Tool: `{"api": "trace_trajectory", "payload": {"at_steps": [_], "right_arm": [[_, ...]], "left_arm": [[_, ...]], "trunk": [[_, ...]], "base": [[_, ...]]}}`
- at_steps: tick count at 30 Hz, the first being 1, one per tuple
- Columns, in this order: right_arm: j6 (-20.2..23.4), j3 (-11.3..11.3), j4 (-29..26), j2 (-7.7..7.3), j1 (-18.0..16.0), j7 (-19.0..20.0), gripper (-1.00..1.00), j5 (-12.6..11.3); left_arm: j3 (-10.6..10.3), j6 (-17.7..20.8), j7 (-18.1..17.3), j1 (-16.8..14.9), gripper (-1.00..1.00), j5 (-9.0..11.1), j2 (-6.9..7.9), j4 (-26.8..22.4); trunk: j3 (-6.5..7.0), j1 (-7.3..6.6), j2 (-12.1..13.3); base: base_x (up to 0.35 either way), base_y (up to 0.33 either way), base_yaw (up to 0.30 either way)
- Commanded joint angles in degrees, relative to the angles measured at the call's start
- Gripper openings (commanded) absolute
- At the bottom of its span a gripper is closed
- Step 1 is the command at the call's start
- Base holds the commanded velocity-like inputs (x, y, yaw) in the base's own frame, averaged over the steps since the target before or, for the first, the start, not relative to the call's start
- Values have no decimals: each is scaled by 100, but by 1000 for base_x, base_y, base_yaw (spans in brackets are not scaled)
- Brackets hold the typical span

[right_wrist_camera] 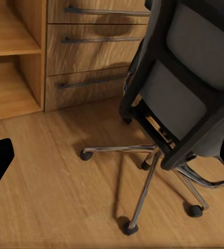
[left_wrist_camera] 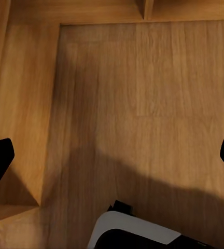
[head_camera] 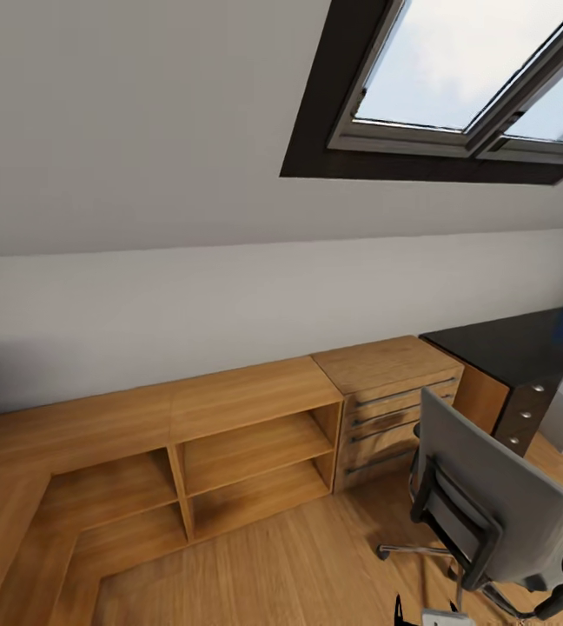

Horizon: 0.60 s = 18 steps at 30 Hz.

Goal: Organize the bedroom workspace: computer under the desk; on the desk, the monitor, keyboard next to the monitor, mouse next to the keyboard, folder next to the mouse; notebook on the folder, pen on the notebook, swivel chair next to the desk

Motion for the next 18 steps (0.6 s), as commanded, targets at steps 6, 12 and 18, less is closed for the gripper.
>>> {"api": "trace_trajectory", "payload": {"at_steps": [6, 12, 18], "right_arm": [[-1, 47, 4, 2, -1, -29, 100, -26], [0, 47, 4, 2, -1, -29, 100, -26], [0, 47, 4, 2, -1, -29, 100, -19]], "left_arm": [[-49, -14, 48, 3, 100, 38, 6, -8], [-49, -17, 48, 3, 100, 38, 6, -8], [-49, -16, 48, 3, 100, 38, 6, -8]], "trunk": [[-51, 2, -4], [-100, 2, -4], [-149, 2, -4]], "base": [[-8, 0, -124], [-1, 0, -124], [0, 0, -124]]}}
